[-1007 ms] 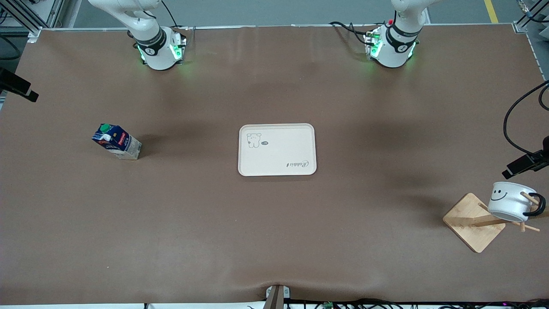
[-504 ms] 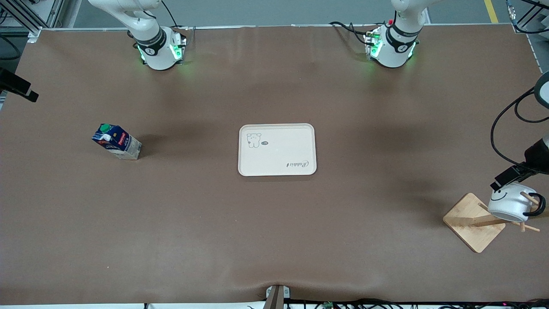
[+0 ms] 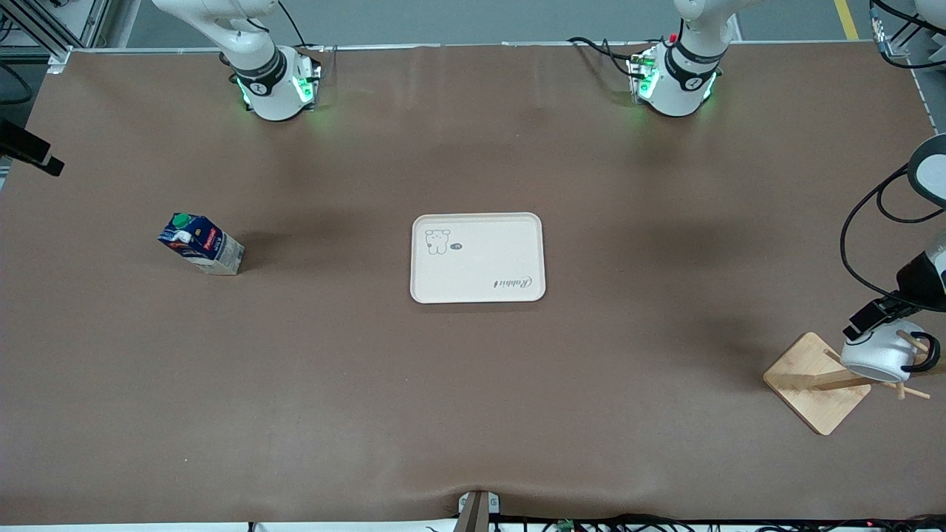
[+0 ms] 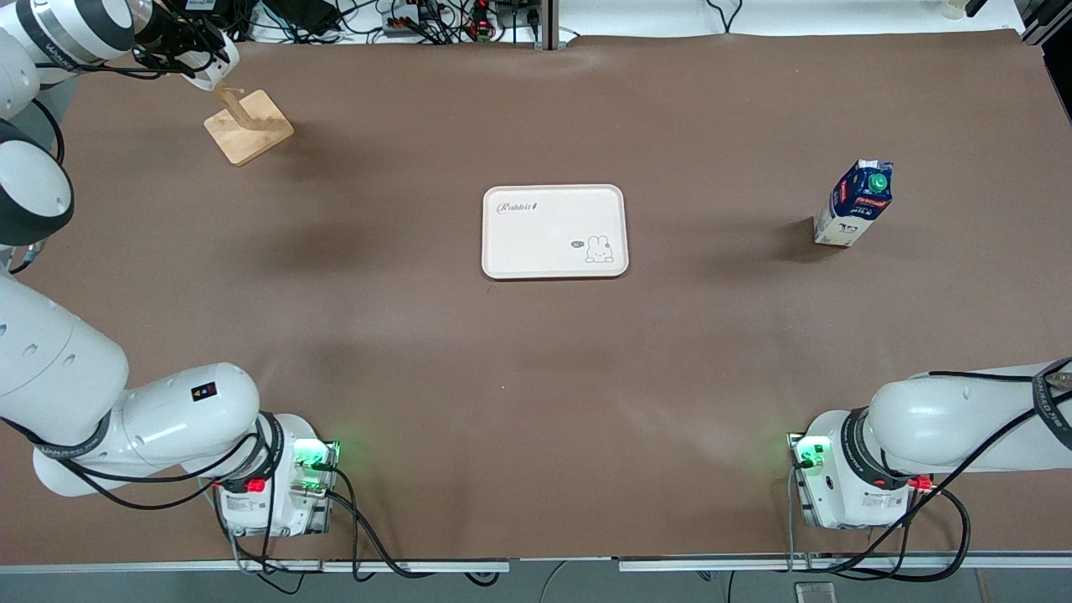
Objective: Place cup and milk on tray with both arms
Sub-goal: 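Lower the left gripper onto the white mug rim and close it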
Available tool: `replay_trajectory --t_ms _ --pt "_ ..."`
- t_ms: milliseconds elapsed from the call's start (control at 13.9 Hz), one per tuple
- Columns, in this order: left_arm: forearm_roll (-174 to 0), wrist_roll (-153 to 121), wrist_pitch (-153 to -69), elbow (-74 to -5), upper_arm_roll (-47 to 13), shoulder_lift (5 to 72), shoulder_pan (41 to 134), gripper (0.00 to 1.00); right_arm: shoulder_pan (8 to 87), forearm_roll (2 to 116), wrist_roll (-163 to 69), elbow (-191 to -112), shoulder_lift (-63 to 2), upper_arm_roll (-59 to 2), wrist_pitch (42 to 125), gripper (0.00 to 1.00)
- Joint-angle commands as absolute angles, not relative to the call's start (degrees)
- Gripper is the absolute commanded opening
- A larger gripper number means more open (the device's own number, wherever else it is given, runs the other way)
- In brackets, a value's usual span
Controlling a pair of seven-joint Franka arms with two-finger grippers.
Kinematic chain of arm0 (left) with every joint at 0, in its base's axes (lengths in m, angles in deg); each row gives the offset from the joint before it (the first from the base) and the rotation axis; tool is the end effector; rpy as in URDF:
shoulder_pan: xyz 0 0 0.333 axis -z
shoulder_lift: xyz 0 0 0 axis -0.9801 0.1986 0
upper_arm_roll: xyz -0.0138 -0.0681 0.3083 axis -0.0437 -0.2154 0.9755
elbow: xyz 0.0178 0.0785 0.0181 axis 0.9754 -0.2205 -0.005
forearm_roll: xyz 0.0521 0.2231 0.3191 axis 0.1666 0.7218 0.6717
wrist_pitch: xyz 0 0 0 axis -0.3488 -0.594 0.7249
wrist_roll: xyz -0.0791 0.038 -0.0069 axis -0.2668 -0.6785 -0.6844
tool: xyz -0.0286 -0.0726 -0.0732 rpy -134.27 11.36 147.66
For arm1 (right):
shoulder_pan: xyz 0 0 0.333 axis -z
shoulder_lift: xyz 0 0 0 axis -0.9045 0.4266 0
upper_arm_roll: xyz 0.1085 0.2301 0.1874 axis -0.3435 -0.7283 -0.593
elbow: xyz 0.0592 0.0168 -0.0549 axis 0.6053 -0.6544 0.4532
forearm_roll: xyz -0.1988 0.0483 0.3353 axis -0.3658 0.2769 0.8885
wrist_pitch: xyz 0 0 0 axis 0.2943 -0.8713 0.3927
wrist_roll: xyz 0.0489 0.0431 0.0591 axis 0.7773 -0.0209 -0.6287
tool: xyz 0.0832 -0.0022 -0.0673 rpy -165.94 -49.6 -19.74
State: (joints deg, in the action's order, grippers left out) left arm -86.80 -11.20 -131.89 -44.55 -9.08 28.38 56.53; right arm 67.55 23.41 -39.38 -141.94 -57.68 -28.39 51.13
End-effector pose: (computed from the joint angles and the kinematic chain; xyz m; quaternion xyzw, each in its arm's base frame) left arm 0.6380 0.1389 0.4168 0.9698 0.1707 0.1592 0.0713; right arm 0.5138 -0.0778 0.6598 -0.9950 0.0971 0.0161 0.0155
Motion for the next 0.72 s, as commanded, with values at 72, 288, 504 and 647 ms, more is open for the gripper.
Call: replay_trajectory --t_ms 72,288,504,647 --pt "-87.81 -10.48 -132.83 -44.18 -9.32 28.78 56.57 0.63 68.53 23.72 -38.85 -141.07 -57.23 -28.98 50.52 1.00" --pt "-87.37 -10.39 -132.13 -44.27 -9.50 28.26 56.57 0.52 68.62 23.72 -38.85 -141.16 -57.15 -28.98 50.52 1.00" --pt "-87.37 -10.39 -132.04 -44.27 -9.67 28.17 56.57 0.38 69.67 24.15 -38.94 -140.90 -56.44 -29.06 50.61 1.00" --pt "-87.29 -10.39 -132.04 -44.27 -9.67 28.17 56.57 0.27 69.50 24.59 -39.11 -140.81 -56.36 -29.06 51.22 1.00"
